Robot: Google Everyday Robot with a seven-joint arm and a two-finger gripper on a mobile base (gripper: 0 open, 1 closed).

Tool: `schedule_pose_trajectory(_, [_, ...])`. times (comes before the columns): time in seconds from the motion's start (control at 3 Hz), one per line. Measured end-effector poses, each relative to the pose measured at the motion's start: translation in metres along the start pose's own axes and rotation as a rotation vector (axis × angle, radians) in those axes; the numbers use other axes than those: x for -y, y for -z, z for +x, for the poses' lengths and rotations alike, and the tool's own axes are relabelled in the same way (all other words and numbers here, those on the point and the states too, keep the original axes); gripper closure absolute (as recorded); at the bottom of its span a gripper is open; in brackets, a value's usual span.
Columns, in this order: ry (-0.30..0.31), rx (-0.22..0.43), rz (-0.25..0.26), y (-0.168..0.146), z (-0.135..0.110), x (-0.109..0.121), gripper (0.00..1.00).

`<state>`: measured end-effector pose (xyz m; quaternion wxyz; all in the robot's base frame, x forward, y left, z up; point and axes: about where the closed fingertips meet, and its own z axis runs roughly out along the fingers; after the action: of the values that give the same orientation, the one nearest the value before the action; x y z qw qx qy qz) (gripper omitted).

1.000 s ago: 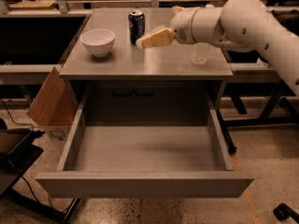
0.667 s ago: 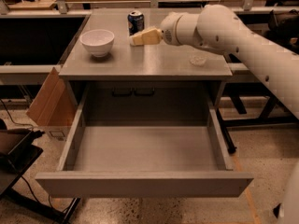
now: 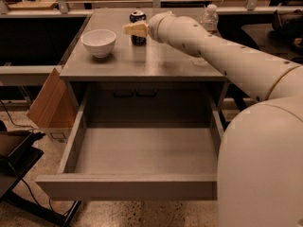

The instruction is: Place pepsi can into top drawer

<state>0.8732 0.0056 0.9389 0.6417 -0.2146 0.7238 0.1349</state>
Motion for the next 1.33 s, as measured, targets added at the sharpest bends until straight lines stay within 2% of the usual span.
schedule_pose_trajectory(0.33, [0.0,0.006,-0.008,-0.006,0.0,-0.002,0.0])
schedule_pose_trajectory(0.67, [-0.024,0.034,-0.019,-0.034,0.004,-0.009,0.0])
schedule_pose_trajectory(1.33, [-0.023,0.038,0.009,-0.074,0.017,-0.016,0.0])
